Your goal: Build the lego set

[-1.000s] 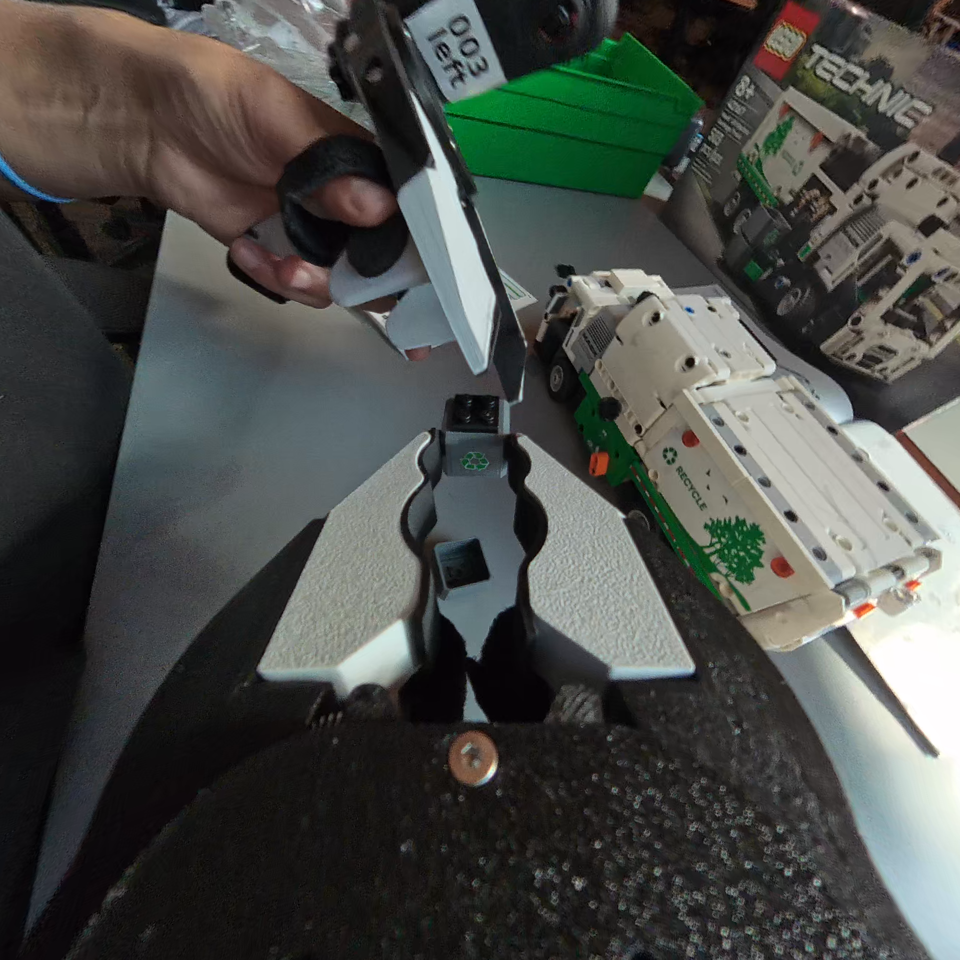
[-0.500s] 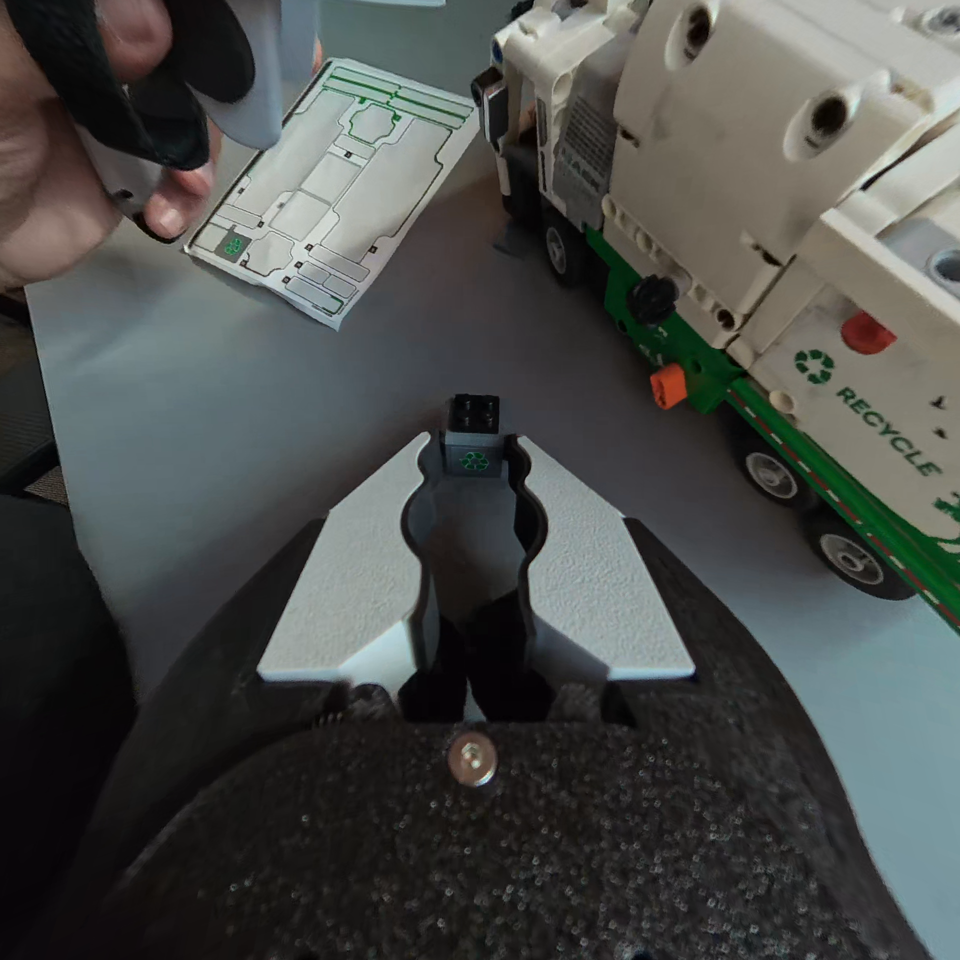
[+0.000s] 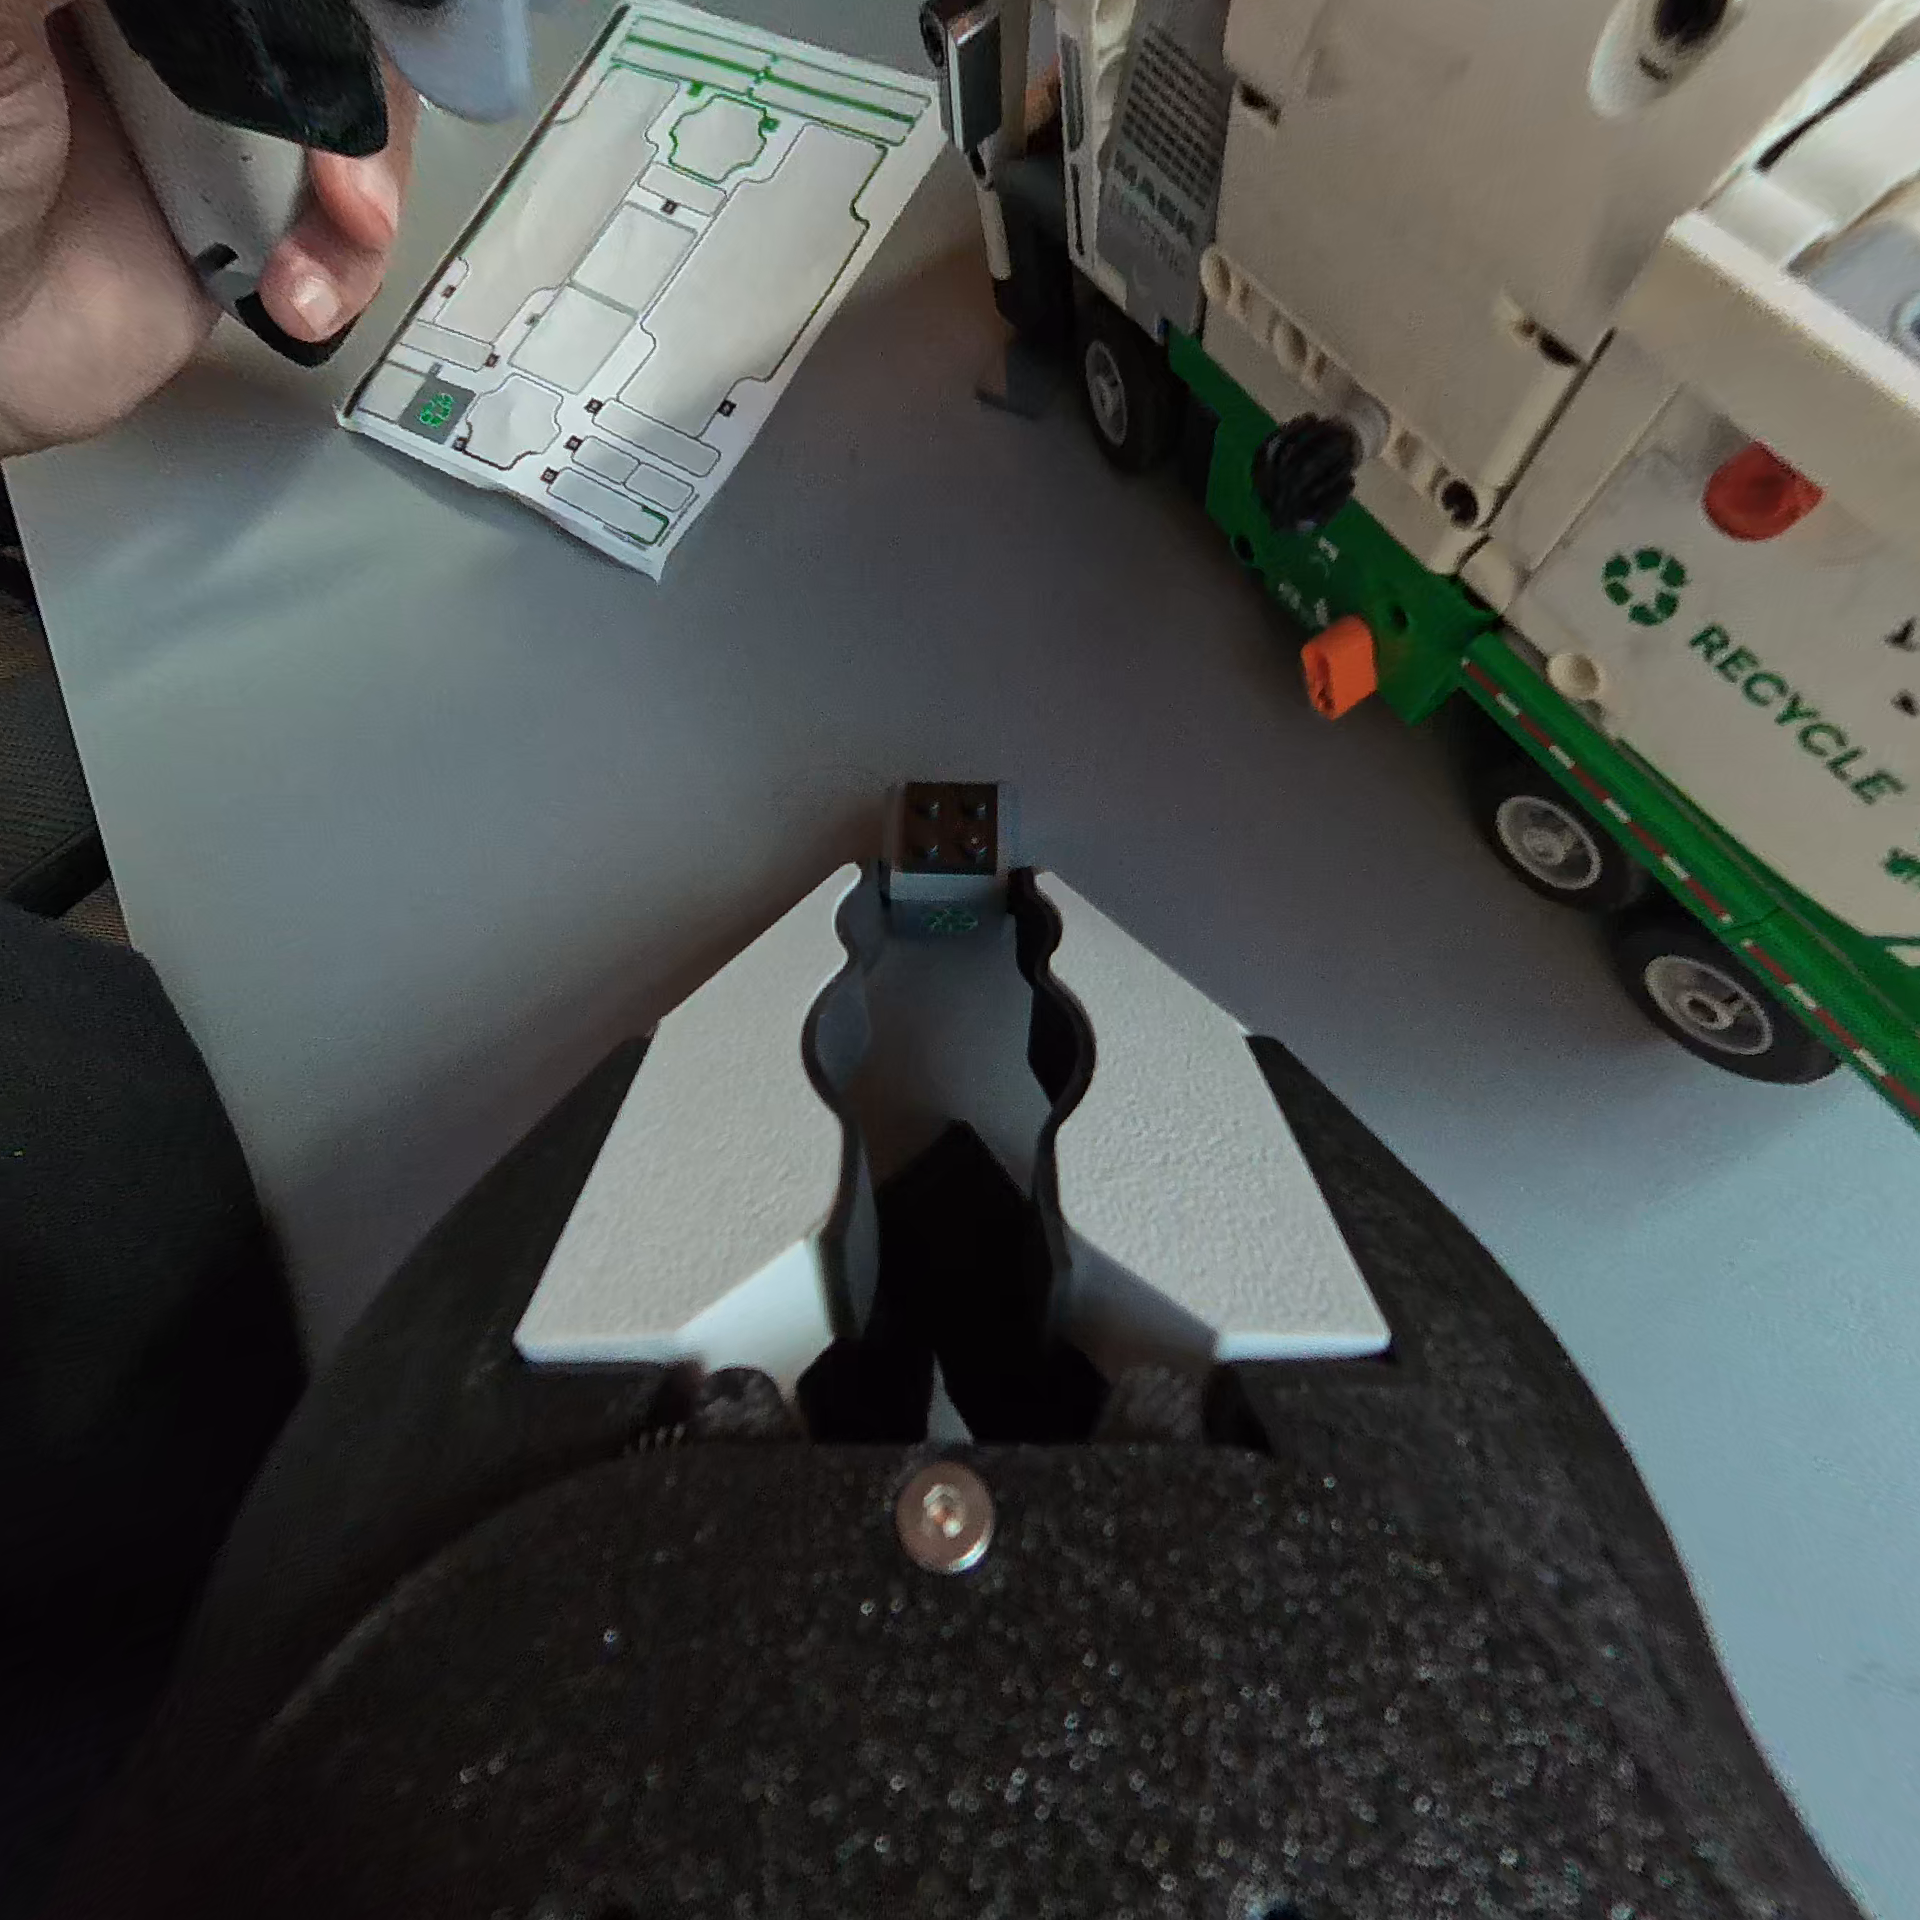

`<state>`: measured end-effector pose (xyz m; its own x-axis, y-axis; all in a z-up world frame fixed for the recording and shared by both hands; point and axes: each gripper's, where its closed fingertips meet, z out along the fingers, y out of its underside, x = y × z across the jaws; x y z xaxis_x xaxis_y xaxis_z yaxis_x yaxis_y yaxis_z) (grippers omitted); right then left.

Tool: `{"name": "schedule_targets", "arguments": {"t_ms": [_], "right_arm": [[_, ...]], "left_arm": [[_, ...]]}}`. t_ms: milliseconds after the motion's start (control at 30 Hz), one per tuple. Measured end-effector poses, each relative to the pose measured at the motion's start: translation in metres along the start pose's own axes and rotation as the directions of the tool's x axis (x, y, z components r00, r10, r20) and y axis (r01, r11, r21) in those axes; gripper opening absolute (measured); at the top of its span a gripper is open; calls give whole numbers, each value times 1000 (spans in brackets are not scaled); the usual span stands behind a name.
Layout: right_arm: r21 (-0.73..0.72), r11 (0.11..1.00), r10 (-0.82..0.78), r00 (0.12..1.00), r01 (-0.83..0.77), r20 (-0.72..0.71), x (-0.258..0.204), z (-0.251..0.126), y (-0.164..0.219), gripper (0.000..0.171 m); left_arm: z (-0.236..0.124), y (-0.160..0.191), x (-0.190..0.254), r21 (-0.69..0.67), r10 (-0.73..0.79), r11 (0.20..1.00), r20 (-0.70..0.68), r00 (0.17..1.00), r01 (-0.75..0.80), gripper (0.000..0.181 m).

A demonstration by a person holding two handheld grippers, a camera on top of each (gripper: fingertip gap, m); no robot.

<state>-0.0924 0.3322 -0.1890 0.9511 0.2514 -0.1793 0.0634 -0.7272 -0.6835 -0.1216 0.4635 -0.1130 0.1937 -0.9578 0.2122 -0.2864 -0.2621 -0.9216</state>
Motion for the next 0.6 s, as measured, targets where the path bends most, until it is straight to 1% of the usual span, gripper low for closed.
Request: {"name": "schedule_targets", "arguments": {"t_ms": [167, 367, 433, 533, 600], "right_arm": [[11, 999, 30, 1000, -30, -5, 0, -3, 7, 24], [-22, 1000, 4, 1000, -5, -28, -6, -9, 4, 24], [-48, 999, -14, 999, 13, -29, -11, -14, 3, 24], [-78, 995, -59, 998, 57, -28, -14, -13, 9, 24], [-84, 994, -66, 998, 65, -16, -17, -9, 15, 24]], "left_arm": [[-7, 5, -1, -30, 42, 999, 33, 999, -41, 24], [-23, 15, -7, -90, 109, 991, 112, 988, -100, 23], [-28, 20, -18, -146, 143, 982, 159, 977, -120, 23], [-30, 35, -40, -271, 192, 953, 209, 959, -132, 24], [-26, 39, -54, -301, 199, 945, 212, 957, -130, 25]]}}
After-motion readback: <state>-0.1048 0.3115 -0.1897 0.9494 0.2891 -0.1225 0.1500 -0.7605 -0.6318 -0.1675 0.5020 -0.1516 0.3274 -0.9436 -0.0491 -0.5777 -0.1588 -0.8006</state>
